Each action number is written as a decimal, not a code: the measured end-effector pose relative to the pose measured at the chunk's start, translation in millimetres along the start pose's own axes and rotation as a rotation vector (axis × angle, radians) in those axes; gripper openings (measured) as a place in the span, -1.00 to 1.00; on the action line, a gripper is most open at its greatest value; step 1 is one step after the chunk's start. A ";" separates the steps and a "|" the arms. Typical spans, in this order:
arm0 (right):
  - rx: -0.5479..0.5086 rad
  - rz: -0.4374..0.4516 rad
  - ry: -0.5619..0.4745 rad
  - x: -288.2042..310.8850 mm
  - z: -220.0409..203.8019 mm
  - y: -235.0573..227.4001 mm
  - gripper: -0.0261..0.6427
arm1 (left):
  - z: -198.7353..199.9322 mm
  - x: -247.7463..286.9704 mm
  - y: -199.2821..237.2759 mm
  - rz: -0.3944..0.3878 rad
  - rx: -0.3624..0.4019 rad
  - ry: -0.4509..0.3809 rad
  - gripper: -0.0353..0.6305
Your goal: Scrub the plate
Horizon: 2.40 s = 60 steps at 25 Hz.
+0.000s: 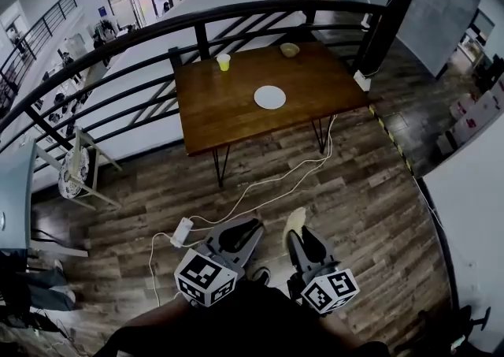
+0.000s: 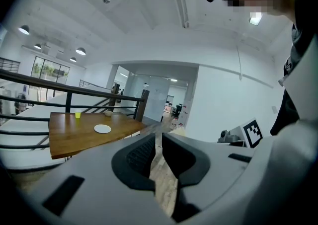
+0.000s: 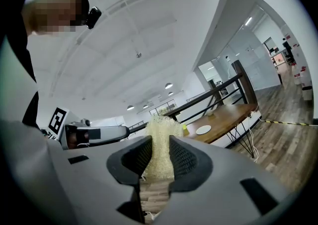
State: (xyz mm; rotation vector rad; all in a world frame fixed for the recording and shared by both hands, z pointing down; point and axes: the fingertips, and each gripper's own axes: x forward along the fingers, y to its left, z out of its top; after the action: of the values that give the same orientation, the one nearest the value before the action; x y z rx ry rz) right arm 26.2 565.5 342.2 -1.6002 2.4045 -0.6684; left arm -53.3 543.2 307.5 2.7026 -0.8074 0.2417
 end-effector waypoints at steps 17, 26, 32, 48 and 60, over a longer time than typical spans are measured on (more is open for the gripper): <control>-0.004 -0.140 0.009 131.4 44.2 -69.1 -0.57 | 50.7 108.8 126.2 -0.116 -0.036 0.000 -0.74; -0.003 -0.209 0.046 210.4 51.8 -83.1 -0.57 | 63.2 138.9 205.8 -0.162 -0.093 0.014 -0.74; 0.002 -0.258 0.065 240.7 56.4 -94.5 -0.57 | 73.7 156.3 236.6 -0.189 -0.104 0.019 -0.74; 0.038 -0.135 0.136 368.3 88.2 -183.5 -0.57 | 110.9 244.1 337.6 -0.009 -0.115 0.002 -0.74; 0.099 -0.004 0.263 465.2 130.8 -302.5 -0.57 | 138.3 362.7 403.3 0.179 -0.168 -0.008 -0.74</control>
State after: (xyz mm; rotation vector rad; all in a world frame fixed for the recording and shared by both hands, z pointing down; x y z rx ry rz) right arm 138.2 10.8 411.0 -1.5634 2.4991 -1.0415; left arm 31.7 -7.0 365.6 2.4790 -1.0252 0.1935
